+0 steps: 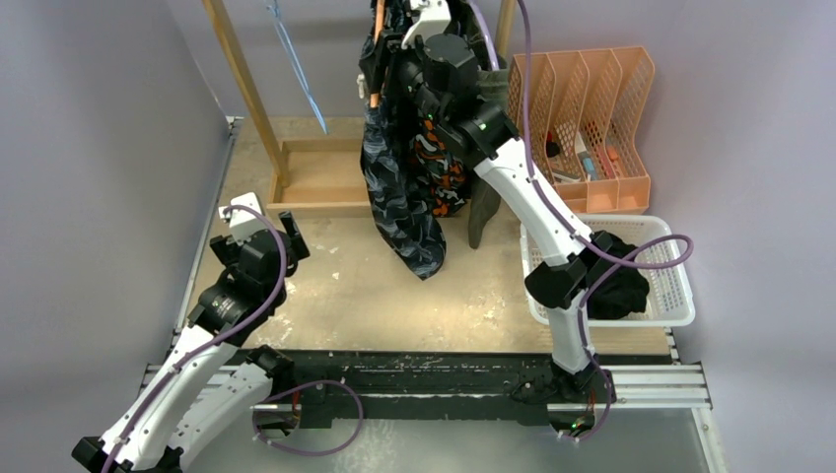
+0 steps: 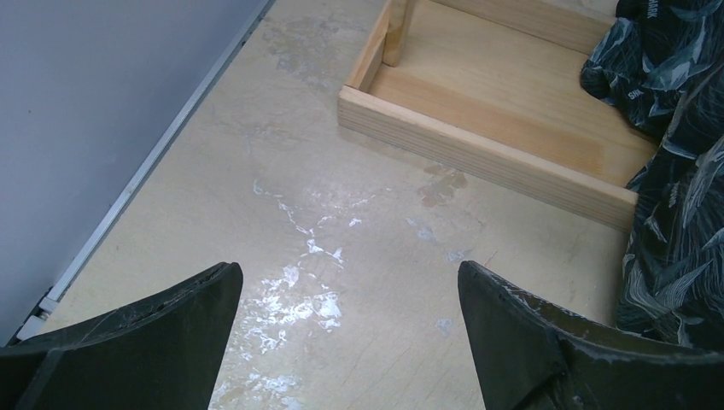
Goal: Remove the shorts from the hanger
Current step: Pick up the hanger from the clothes rod.
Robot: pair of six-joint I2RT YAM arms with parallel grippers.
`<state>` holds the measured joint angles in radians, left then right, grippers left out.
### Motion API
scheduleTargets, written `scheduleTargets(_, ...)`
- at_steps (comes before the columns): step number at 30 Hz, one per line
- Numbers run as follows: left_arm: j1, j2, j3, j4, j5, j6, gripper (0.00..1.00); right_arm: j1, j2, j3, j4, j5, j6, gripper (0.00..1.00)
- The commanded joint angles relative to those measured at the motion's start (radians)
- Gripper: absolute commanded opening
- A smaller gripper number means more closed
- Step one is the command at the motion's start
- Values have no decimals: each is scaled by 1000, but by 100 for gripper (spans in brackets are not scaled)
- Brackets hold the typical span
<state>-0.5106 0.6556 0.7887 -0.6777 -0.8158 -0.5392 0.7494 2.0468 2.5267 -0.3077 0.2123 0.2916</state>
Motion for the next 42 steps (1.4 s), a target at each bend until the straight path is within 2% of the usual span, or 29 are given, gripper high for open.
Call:
scheduleTargets(1,6,-8,13,10,-22,-14,97,-8,-43,-6,72,34,19,54)
scheduleTargets(4,6,-14,10,12,-23,-12,97,-16,-39,5,80,12,35,46)
scheduleTargets(8,6,-16,11,10,-26,-14,97,-20,-44,-18,107,-16,77,45)
scheduleTargets(12,7,-12,11,11,-25,-15,97,-22,-58,-30,124,-48,145,34)
scheduleTargets(16,6,-6,11,12,-20,-12,97,-26,-81,-76,181,-65,160,27)
scheduleTargets(24,6,2,10,14,-16,-10,97,-36,-84,-62,187,-80,188,13)
scheduleTargets(27,5,9,7,18,-12,-6,97,-36,-87,-34,200,-74,195,3)
scheduleTargets(30,6,25,9,20,-3,0,97,-37,-94,-13,213,-76,211,0)
scheduleTargets(35,6,35,11,20,0,0,97,-39,-138,-53,282,-147,241,0)
scheduleTargets(42,6,49,11,21,10,5,97,-49,-156,-48,282,-178,285,0)
